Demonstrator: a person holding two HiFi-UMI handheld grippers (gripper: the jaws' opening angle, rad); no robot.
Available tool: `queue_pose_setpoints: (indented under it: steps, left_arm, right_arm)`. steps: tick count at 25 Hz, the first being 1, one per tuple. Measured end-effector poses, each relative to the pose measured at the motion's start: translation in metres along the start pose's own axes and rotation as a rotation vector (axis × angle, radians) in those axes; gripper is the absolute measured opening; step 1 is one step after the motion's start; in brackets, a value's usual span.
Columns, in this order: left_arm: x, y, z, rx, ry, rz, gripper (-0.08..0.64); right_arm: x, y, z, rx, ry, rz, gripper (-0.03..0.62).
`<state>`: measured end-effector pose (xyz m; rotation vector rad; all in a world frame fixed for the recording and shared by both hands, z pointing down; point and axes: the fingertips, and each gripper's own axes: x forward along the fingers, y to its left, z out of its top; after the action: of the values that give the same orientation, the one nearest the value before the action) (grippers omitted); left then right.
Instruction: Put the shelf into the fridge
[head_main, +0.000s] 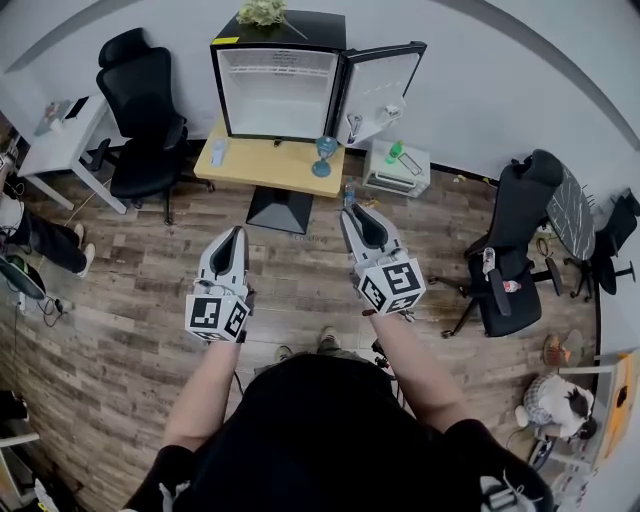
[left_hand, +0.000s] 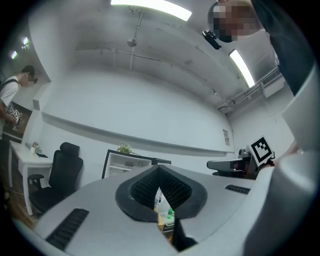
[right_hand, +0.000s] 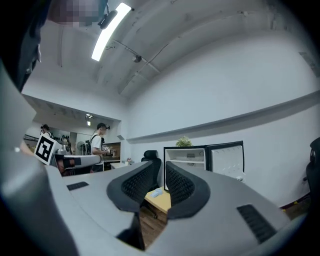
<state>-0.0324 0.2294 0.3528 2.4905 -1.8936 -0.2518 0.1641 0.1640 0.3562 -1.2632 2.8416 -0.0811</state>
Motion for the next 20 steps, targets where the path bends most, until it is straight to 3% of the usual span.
queue_pose_setpoints:
  steps: [3, 4, 7, 8, 12, 18, 20]
  left_arm:
    - [-0.001, 0.005, -0.001, -0.004, 0.002, -0.005, 0.018]
    - [-0.002, 0.007, -0.002, -0.007, 0.004, -0.007, 0.018]
    - [-0.008, 0.014, -0.006, -0.014, 0.013, -0.018, 0.018]
    - [-0.009, 0.015, -0.008, -0.015, 0.016, -0.024, 0.018]
    - [-0.014, 0.023, -0.012, -0.017, 0.020, -0.043, 0.018]
    - [-0.015, 0.035, -0.016, -0.020, 0.023, -0.040, 0.018]
    - [-0.008, 0.040, -0.017, -0.019, 0.021, -0.040, 0.018]
  right_arm:
    - [0.006, 0.006, -0.009, 0.024, 0.044, 0.017, 0.126]
    - [0.008, 0.009, -0.012, 0.041, 0.053, 0.027, 0.166]
    - [0.013, 0.021, -0.019, 0.119, 0.043, 0.046, 0.391]
    - [0.013, 0.023, -0.020, 0.137, 0.035, 0.046, 0.421]
    - [0.018, 0.037, -0.019, 0.122, 0.035, 0.063, 0.477]
    - [0.028, 0.048, -0.010, 0.105, 0.023, 0.107, 0.477]
    - [0.039, 0.051, -0.009, 0.079, 0.043, 0.142, 0.537]
